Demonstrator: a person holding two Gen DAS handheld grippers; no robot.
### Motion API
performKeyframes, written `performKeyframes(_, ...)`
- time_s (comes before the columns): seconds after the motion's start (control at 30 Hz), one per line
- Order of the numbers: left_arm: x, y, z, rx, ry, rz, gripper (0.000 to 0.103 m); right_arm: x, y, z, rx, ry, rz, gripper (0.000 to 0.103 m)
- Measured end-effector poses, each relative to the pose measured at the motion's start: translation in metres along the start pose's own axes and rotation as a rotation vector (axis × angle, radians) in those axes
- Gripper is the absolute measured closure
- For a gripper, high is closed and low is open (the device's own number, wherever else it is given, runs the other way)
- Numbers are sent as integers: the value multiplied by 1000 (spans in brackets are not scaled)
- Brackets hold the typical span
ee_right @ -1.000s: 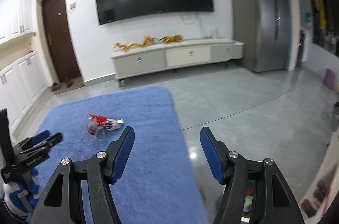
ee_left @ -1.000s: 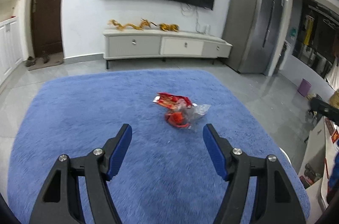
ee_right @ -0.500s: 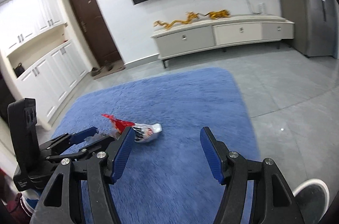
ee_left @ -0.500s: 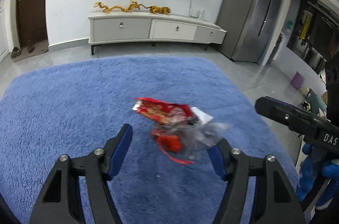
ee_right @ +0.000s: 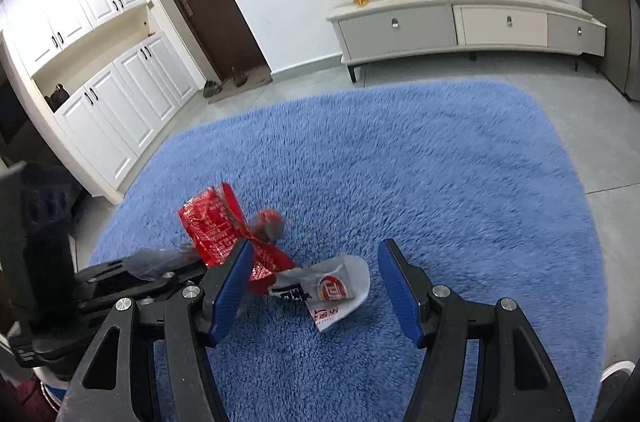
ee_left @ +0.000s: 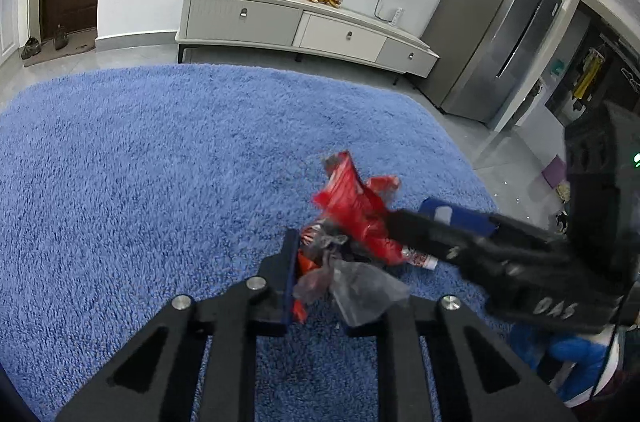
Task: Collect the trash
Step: 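Grasp the clear plastic with the left tool while the right tool grasps the red chip bag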
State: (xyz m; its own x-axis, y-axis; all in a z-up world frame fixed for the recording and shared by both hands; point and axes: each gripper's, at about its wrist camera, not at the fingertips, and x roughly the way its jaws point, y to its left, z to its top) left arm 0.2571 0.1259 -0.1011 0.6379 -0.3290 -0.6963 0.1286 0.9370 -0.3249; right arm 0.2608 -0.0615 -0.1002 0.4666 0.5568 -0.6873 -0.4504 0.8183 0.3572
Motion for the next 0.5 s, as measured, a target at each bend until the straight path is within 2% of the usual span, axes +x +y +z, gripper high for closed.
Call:
performKeyframes(0.07,-1,1,-1,-6,1,-4,88,2,1,1,-5,9,4,58)
performKeyframes(0.1,0,2,-2,-11,2,-9,88,0,1,1,-7,6,15,62)
performKeyframes(0.2,0,4,-1,-21,4,-10,88,-2,5,-1,-24,19,13,67)
performKeyframes(0.23,-1,5,-2,-22,3,-8,88,-3,5,-3,-29,21,9,72)
performKeyframes(0.4,-2,9,-2,-27,-1,1,89,-17,6,-18,-35,29,-24,78)
performKeyframes(0.47,-4,9,-3,-22,-5,8,89,-23,7,-22,-27,22,-38,89)
performKeyframes(0.5,-6,7,-3,-17,-10,12,90,-28,6,-24,-19,14,-36,90)
